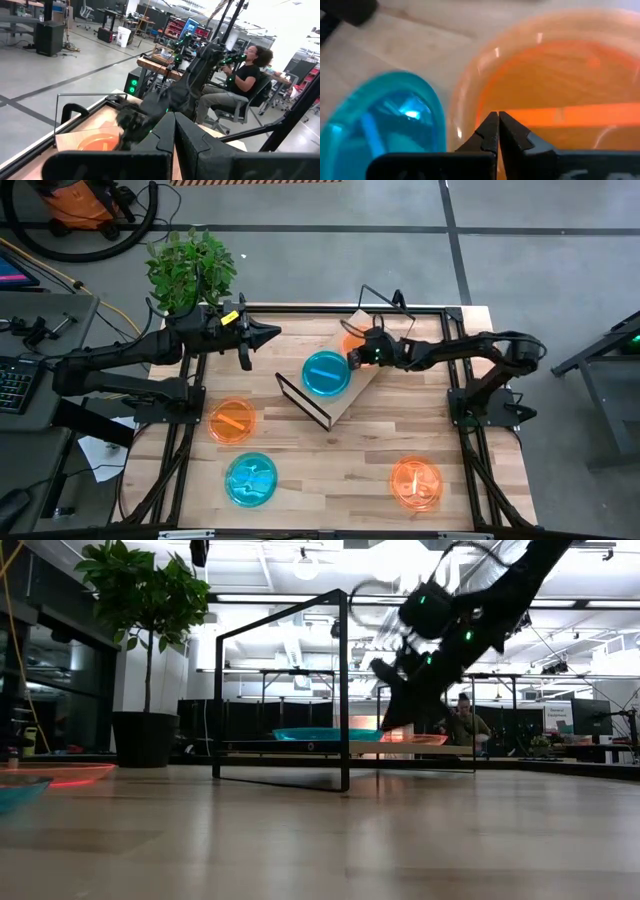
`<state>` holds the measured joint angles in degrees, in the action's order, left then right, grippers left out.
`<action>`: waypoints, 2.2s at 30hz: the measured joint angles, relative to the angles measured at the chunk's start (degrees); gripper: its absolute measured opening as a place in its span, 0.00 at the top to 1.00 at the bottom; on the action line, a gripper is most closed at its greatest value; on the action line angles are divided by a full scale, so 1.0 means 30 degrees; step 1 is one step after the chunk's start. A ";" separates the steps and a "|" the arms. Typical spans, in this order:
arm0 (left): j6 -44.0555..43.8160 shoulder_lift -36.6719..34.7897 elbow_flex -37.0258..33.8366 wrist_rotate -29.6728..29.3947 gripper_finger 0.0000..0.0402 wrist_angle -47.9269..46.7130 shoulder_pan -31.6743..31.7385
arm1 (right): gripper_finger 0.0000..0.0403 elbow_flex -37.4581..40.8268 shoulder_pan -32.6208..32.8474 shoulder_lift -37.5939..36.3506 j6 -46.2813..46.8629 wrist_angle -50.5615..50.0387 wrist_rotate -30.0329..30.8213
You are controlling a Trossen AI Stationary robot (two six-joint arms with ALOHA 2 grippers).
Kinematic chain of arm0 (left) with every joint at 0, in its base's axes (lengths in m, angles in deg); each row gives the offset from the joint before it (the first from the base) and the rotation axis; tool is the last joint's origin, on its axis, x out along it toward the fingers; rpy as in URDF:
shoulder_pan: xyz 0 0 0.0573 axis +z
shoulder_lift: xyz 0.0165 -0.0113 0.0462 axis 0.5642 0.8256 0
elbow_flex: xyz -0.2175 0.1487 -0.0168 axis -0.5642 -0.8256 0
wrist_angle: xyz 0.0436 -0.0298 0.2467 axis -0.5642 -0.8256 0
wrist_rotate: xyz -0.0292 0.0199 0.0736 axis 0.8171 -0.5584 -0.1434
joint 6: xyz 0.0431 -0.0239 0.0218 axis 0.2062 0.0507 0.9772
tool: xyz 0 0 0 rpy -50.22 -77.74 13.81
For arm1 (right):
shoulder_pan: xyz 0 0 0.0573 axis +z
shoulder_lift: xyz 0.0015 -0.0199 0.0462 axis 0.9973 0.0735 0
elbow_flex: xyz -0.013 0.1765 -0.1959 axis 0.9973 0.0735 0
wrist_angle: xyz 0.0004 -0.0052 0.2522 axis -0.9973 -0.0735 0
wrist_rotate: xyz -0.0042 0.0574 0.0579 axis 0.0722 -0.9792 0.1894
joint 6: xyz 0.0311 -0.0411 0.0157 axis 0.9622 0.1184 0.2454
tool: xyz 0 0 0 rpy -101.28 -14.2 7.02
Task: Place and stack plates onto a shelf
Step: Adjust the orange plate on the shelf, then stack the right orange plate on top of the orange plate on the shelf
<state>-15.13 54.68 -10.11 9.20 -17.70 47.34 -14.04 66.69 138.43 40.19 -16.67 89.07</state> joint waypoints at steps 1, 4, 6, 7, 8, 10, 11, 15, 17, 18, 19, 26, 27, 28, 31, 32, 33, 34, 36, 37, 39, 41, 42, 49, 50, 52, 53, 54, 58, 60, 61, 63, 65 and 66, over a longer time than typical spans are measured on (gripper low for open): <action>0.0062 0.0000 0.0000 0.0002 1.00 -0.0002 0.0000 | 1.00 0.0000 -0.0007 -0.0575 -0.0443 -0.0062 0.0014; 0.0133 0.0000 0.0000 0.0007 1.00 -0.0034 0.0000 | 1.00 -0.0007 -0.0008 -0.2606 -0.1883 -0.1020 -0.0007; 0.0140 0.0000 0.0000 0.0007 1.00 -0.0120 0.0000 | 1.00 -0.0007 0.0064 -0.4173 -0.2702 -0.1896 -0.0552; 0.0140 0.0000 0.0000 0.0007 1.00 -0.0241 0.0000 | 1.00 -0.0007 0.0133 -0.5057 -0.3068 -0.2355 -0.1061; 0.0140 0.0000 0.0000 0.0040 1.00 -0.0489 -0.0006 | 1.00 -0.0007 0.0257 -0.5876 -0.3459 -0.2861 -0.1561; 0.0147 0.0000 0.0000 0.0232 1.00 -0.1090 0.0000 | 1.00 -0.0007 0.0642 -0.7430 -0.4078 -0.3828 -0.2808; 0.0147 0.0000 0.0000 0.0239 1.00 -0.1415 0.0000 | 1.00 -0.0007 0.0891 -0.8190 -0.4336 -0.4196 -0.3372; 0.0211 0.0007 0.0000 0.0270 1.00 -0.2502 -0.0007 | 1.00 -0.0007 0.2142 -1.0760 -0.4427 -0.5158 -0.4540; 0.0525 0.0007 0.0000 0.0270 1.00 -0.2629 -0.0007 | 1.00 -0.0007 0.2853 -1.1720 -0.4427 -0.5462 -0.4502; 0.0643 0.0007 0.0000 0.0270 1.00 -0.2580 -0.0007 | 1.00 -0.0007 0.3178 -1.2099 -0.4425 -0.5476 -0.4399; 0.0709 0.0007 0.0000 0.0270 1.00 -0.2512 -0.0007 | 1.00 -0.0007 0.3476 -1.2451 -0.4427 -0.5581 -0.4230; 0.1059 0.0007 0.0000 0.0262 1.00 -0.1876 -0.0007 | 1.00 -0.0007 0.4836 -1.3202 -0.4498 -0.5610 -0.2546; 0.0995 0.0007 0.0000 0.0255 1.00 -0.1890 -0.0007 | 1.00 -0.0007 0.4924 -1.3200 -0.4463 -0.5630 -0.2432; 0.0843 0.0007 0.0000 0.0255 1.00 -0.1886 -0.0007 | 1.00 -0.0007 0.5009 -1.3200 -0.4425 -0.5606 -0.2360; 0.0679 0.0007 0.0000 0.0248 1.00 -0.1884 -0.0007 | 1.00 -0.0007 0.5200 -1.3200 -0.4360 -0.5483 -0.2359; 0.0679 0.0007 0.0000 0.0248 1.00 -0.1884 -0.0007 | 1.00 -0.0007 0.5250 -1.3200 -0.4295 -0.5235 -0.2361; 0.0676 0.0007 0.0000 0.0248 1.00 -0.1881 -0.0007 | 1.00 -0.0007 0.5284 -1.3200 -0.4051 -0.4903 -0.2362; 0.0672 0.0007 0.0000 0.0248 1.00 -0.1884 -0.0007 | 1.00 -0.0007 0.5290 -1.3200 -0.3877 -0.4604 -0.2363; 0.0664 0.0007 0.0000 0.0248 1.00 -0.1884 -0.0007 | 1.00 -0.0007 0.5290 -1.3200 -0.3448 -0.4095 -0.2536; 0.0657 0.0007 0.0000 0.0248 1.00 -0.1884 -0.0007 | 1.00 -0.0007 0.5290 -1.3200 -0.3075 -0.3790 -0.2650; 0.0631 0.0007 0.0000 0.0248 1.00 -0.1884 -0.0007 | 1.00 -0.0007 0.5290 -1.3200 -0.2234 -0.3310 -0.3022; 0.0497 0.0007 0.0000 0.0244 1.00 -0.1884 0.0000 | 0.98 -0.0007 0.5283 -1.3200 -0.1475 -0.3273 -0.4091; 0.0475 0.0007 0.0000 0.0240 1.00 -0.1880 -0.0007 | 0.96 -0.0007 0.5283 -1.3200 -0.1248 -0.3413 -0.4799; 0.0482 0.0007 0.0000 0.0240 1.00 -0.1889 -0.0001 | 0.76 -0.0007 0.7285 -1.3170 0.2747 -0.9543 -0.6602; 0.0487 0.0007 0.0000 0.0240 1.00 -0.1884 -0.0007 | 0.72 -0.0007 0.7847 -1.3105 0.3289 -1.1023 -0.6599; 0.0482 0.0007 0.0000 0.0240 1.00 -0.1891 -0.0002 | 0.65 -0.0007 0.9069 -1.2893 0.4424 -1.4049 -0.6609; 0.0490 0.0007 0.0000 0.0240 1.00 -0.1891 0.0000 | 0.62 0.0026 0.9739 -1.2748 0.5133 -1.5289 -0.6618; 0.0490 0.0007 0.0000 0.0240 1.00 -0.1891 0.0000 | 0.59 0.0209 1.0422 -1.2623 0.5783 -1.6100 -0.6677; 0.0490 0.0007 0.0000 0.0240 1.00 -0.1920 0.0000 | 0.50 0.2019 1.3270 -1.2423 0.8716 -1.5767 -0.7749; 0.0490 0.0007 0.0000 0.0240 1.00 -0.1920 0.0000 | 0.48 0.3286 1.4730 -1.2420 1.0519 -1.4337 -0.8336; 0.0490 0.0007 0.0000 0.0240 1.00 -0.1920 -0.0002 | 0.47 0.3969 1.5419 -1.2413 1.1401 -1.3467 -0.8450; 0.0490 0.0007 0.0000 0.0240 1.00 -0.1957 -0.0003 | 0.47 0.5098 1.6588 -1.2420 1.3001 -1.2102 -0.8363; 0.0490 0.0007 0.0000 0.0240 1.00 -0.1975 -0.0002 | 0.47 0.5952 1.7457 -1.2413 1.4599 -1.1570 -0.7770; 0.0490 0.0007 0.0000 0.0240 1.00 -0.1987 -0.0002 | 0.47 0.6261 1.7785 -1.2413 1.5338 -1.1574 -0.7414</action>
<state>-13.67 54.71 -10.11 9.92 -23.67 47.34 4.75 120.04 101.19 86.20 -51.39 66.83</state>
